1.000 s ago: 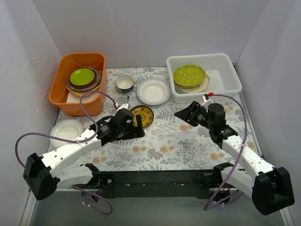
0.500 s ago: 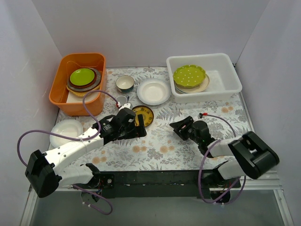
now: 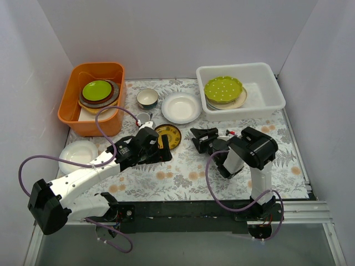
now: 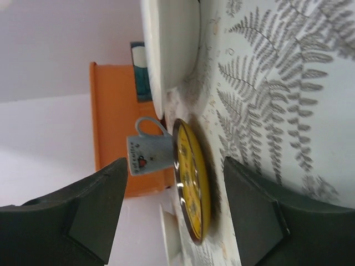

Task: Place the plates into the plastic bin on the countertop
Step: Pick up the plate at the center of the board.

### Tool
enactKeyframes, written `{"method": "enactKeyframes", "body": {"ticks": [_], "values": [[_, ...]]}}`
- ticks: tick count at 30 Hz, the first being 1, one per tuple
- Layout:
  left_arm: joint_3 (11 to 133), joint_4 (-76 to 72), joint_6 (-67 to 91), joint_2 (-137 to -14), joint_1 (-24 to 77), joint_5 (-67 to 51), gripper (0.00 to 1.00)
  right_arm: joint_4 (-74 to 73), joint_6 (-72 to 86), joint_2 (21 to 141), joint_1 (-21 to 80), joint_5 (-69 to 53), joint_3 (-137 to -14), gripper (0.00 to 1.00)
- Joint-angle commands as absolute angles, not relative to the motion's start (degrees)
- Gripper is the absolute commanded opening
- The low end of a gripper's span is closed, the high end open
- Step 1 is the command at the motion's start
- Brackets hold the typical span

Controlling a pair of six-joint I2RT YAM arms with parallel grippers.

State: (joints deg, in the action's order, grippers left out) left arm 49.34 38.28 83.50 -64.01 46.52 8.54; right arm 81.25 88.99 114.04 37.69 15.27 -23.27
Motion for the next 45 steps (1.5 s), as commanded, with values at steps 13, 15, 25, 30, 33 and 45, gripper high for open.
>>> {"method": "enactKeyframes", "body": {"ticks": [13,15,25,30,33,45], "values": [[52.12,39.99,81.39,-62.4,46.76,9.84,0.98,93.0,93.69,126.48,38.58,25.04,-33.83,0.67],[52.21,40.08,81.3,-62.49,46.76,9.76,0.98,88.71,94.65,126.04,38.58,25.92,-35.58,0.65],[52.12,40.87,80.77,-61.61,46.76,9.84,0.98,81.12,97.65,129.55,38.58,26.1,-44.46,0.53],[50.8,40.17,81.21,-61.08,46.76,9.41,0.98,78.84,98.26,130.96,38.58,25.49,-46.4,0.49],[50.36,39.73,81.12,-60.73,46.76,9.32,0.98,77.96,99.49,131.83,38.5,25.31,-47.11,0.45],[50.36,40.34,81.21,-60.64,46.76,9.4,0.98,80.24,100.9,135.26,38.32,22.94,-48.95,0.17]]}}
